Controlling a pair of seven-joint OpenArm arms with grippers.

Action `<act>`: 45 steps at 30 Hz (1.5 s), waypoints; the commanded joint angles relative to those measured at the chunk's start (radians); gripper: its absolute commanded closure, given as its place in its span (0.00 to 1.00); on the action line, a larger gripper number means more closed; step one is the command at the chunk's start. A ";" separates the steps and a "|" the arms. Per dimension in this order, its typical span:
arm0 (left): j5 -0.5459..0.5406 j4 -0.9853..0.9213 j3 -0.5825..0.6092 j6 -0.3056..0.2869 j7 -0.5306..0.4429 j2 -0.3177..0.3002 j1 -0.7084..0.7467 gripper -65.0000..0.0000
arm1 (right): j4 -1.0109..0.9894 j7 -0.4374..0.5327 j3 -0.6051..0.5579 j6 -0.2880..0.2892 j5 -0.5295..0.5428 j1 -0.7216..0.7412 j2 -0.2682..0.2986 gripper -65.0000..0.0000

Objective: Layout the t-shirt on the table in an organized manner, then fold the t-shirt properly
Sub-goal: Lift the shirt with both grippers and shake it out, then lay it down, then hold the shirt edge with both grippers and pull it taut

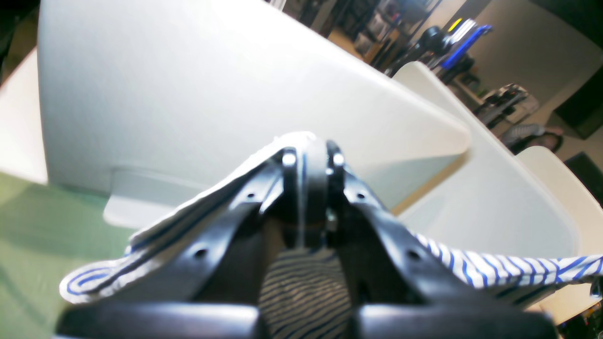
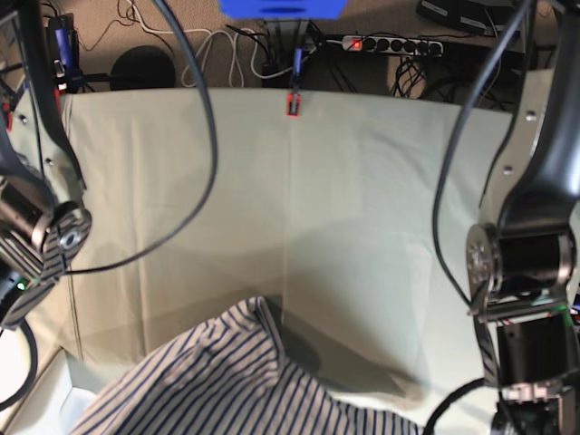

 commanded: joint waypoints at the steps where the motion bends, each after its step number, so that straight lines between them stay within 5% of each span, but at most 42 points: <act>1: -0.010 0.035 -0.007 -0.011 -0.039 -0.018 -0.040 1.00 | 0.041 0.042 0.004 -0.007 0.022 0.042 -0.003 1.00; 6: -0.013 0.153 -0.073 -0.011 -0.028 -0.067 0.102 1.00 | 0.176 0.042 -0.001 -0.007 0.022 -0.112 -0.035 1.00; 17: -0.021 0.362 -0.198 -0.013 -0.028 -0.128 0.738 1.00 | 0.456 0.048 -0.007 -0.007 0.077 -0.752 -0.181 1.00; 29: -0.243 0.358 -0.349 -0.013 -0.032 -0.127 1.241 1.00 | 0.530 0.049 -0.007 -0.007 0.146 -1.227 -0.225 1.00; 35: -0.240 0.355 -0.350 -0.013 -0.035 -0.120 1.281 0.99 | 0.516 0.048 -0.012 -0.007 0.146 -1.250 -0.221 1.00; 41: -0.231 0.346 -0.344 -0.005 -0.026 -0.130 1.169 0.99 | 0.387 0.043 -0.075 -0.007 0.142 -1.088 -0.181 1.00; 45: -0.161 0.254 -0.295 -0.005 0.008 -0.130 1.024 0.78 | 0.283 0.040 -0.107 -0.007 0.102 -0.968 -0.142 0.95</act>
